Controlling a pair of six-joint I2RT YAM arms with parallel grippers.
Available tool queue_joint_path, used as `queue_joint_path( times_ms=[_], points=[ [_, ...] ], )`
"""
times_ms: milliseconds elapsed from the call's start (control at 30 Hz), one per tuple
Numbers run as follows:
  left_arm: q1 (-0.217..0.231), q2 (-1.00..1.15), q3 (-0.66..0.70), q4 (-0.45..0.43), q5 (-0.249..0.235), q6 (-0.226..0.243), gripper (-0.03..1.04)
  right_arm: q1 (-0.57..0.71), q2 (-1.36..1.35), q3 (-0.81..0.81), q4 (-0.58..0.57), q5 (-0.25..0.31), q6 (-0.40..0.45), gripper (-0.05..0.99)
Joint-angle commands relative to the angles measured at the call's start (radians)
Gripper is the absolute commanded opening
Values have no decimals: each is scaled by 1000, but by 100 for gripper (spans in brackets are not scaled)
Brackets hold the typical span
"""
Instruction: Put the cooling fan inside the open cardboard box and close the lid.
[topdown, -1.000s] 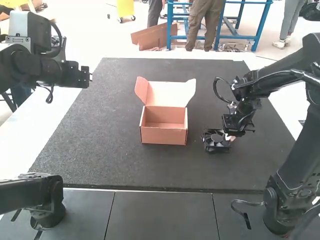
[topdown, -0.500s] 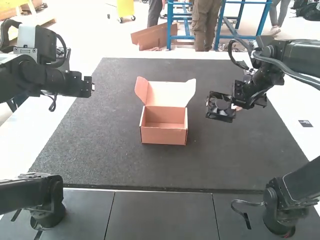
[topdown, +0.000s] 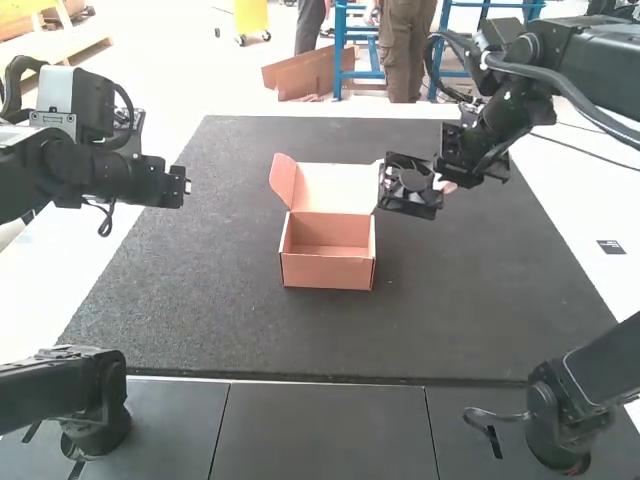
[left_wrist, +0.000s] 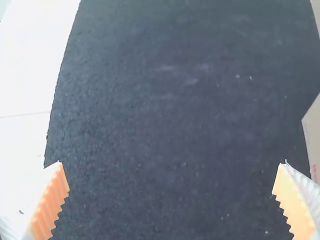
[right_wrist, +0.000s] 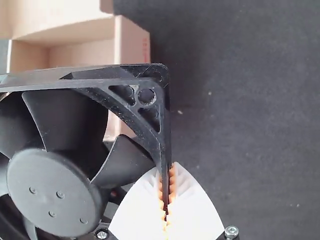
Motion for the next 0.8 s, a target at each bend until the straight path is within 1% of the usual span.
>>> queue_joint_path(
  times_ms=[0, 500, 667, 767],
  points=[
    [-1, -19, -6, 12, 10, 16, 97, 51, 34, 66, -3, -15, 49, -1],
    [-1, -25, -8, 19, 16, 24, 97, 266, 321, 290, -5, -25, 83, -1],
    [-1, -25, -8, 25, 17, 22, 97, 299, 405, 327, -3, -25, 87, -1],
    [-1, -25, -8, 32, 17, 22, 97, 298, 451, 339, 4, -25, 86, -1]
  ],
)
